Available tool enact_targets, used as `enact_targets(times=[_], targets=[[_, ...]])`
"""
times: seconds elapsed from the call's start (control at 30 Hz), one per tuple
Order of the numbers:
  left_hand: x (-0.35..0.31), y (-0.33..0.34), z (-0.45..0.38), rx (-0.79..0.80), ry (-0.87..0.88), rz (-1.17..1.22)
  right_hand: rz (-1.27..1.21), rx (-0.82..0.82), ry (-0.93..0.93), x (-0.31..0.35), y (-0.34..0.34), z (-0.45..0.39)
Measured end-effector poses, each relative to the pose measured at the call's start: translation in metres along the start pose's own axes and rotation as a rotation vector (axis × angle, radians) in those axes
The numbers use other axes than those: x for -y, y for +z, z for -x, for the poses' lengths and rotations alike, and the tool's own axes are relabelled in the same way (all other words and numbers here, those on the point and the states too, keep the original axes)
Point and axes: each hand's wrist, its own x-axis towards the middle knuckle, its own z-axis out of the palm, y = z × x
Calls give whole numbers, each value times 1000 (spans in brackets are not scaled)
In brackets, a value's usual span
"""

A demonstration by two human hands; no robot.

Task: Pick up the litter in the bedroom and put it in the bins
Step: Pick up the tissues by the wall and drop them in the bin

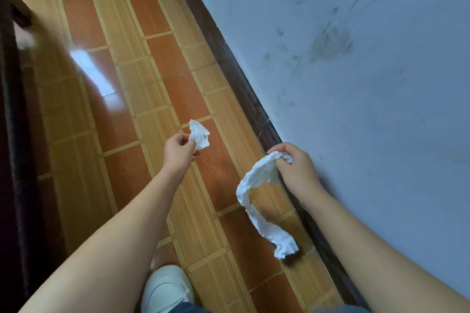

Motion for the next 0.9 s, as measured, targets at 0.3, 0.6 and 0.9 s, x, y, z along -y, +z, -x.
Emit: enact_targets(times=[0.3,0.6,0.9], targets=[[-115,-70,95,-13,-27,79,-337,54,106,106,-53,55],[-273,-146,244,-105,-11,121,-434,177,112,264,-148,147],[-404,-201,444,-224,54,217,-425,264,26,395,-265,278]])
